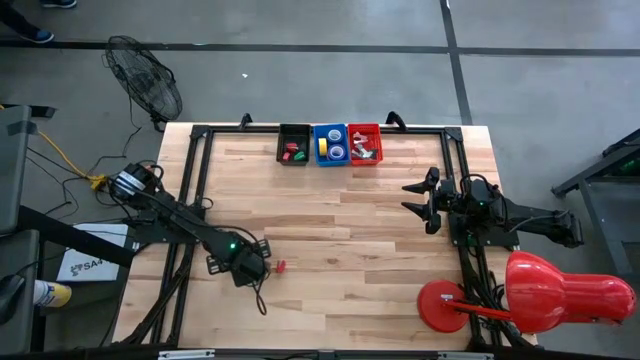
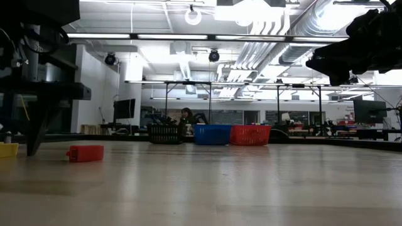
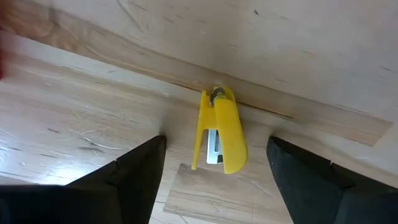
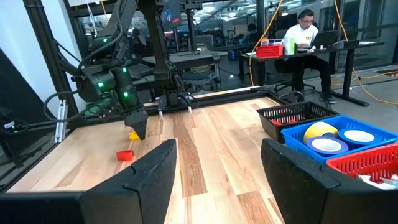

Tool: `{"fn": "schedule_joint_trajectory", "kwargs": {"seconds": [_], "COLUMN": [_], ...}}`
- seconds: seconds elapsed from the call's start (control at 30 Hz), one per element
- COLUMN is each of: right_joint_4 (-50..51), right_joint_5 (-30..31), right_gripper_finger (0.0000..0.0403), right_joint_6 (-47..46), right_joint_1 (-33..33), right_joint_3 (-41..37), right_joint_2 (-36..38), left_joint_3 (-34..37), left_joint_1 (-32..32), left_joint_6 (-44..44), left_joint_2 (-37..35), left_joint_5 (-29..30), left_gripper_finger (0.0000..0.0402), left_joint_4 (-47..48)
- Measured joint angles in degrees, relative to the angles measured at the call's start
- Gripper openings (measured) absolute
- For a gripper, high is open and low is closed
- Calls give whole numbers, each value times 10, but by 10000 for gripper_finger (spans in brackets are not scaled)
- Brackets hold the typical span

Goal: Pick and place Stapler, Stapler remover, tape
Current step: Put the yellow stapler into the black bin

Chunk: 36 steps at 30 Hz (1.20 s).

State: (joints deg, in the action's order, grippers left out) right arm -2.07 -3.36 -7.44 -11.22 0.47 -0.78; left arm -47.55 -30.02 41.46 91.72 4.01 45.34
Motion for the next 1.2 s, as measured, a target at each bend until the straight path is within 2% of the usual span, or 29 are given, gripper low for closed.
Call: {"fn": "schedule_joint_trajectory", "kwargs": {"seconds": [0.13,0.97,1.07,1.2], "right_joint_4": [0,1,1,1], "right_joint_5": [0,0,0,0], "right_gripper_finger": [227,227,227,227], "right_joint_6": [0,0,0,0], "right_joint_1": [0,0,0,0], "right_joint_3": [0,0,0,0], "right_joint_2": [0,0,0,0], "left_joint_3": [0,-3,-14,-43], "left_joint_1": [0,0,0,6], "left_joint_6": [-14,-84,-102,-127], "left_joint_2": [0,2,3,5], "left_joint_5": [-2,-11,-8,18], "left_gripper_finger": [266,71,58,64], "left_joint_4": [-2,-9,-2,-24]}}
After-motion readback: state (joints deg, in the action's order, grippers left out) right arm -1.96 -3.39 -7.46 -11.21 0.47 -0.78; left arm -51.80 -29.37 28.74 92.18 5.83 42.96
